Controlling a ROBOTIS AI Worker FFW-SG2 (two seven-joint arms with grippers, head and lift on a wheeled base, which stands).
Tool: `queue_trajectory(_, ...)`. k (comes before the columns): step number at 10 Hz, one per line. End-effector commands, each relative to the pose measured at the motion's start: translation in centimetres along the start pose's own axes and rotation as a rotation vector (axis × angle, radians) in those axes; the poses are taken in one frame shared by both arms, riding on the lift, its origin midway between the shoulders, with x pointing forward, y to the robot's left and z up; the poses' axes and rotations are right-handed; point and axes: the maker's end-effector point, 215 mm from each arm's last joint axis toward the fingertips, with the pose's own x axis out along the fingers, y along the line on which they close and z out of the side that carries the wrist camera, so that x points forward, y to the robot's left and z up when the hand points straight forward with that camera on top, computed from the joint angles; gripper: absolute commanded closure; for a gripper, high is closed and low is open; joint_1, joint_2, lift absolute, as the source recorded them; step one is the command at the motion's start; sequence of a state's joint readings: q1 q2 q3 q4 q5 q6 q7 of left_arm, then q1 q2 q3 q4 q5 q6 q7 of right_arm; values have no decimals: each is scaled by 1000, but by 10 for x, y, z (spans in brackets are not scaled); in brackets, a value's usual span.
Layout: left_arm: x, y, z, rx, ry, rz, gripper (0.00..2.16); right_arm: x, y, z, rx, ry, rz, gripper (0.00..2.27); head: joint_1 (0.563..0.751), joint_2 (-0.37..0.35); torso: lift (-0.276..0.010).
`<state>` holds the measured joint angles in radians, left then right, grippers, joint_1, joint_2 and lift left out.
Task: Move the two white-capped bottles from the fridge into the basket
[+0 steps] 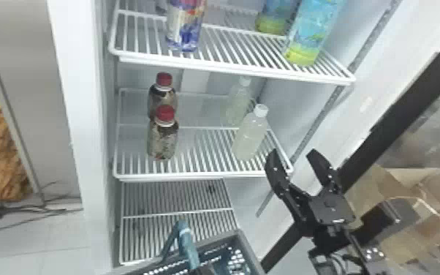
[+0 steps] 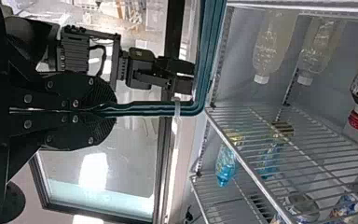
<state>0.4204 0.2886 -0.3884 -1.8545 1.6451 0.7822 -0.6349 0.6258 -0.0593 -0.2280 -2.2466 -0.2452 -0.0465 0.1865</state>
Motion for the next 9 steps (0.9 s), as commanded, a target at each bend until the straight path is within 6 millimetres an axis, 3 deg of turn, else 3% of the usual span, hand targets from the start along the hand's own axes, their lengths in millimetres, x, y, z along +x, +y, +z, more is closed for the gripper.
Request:
queue_trajectory(1,1,0,-1,0,9,0,1122,8,-1,-11,4,11,3,233,695,-350,-260)
queue_trajectory(5,3,1,-4,-10,18,-1,1124,36,-3,-51,0,62,21,101,695,-350,-260)
queue_trajectory(9,4,2,-6,-15,29,1,1124,70,1,-69,-2,70,45,99,695,-350,-260)
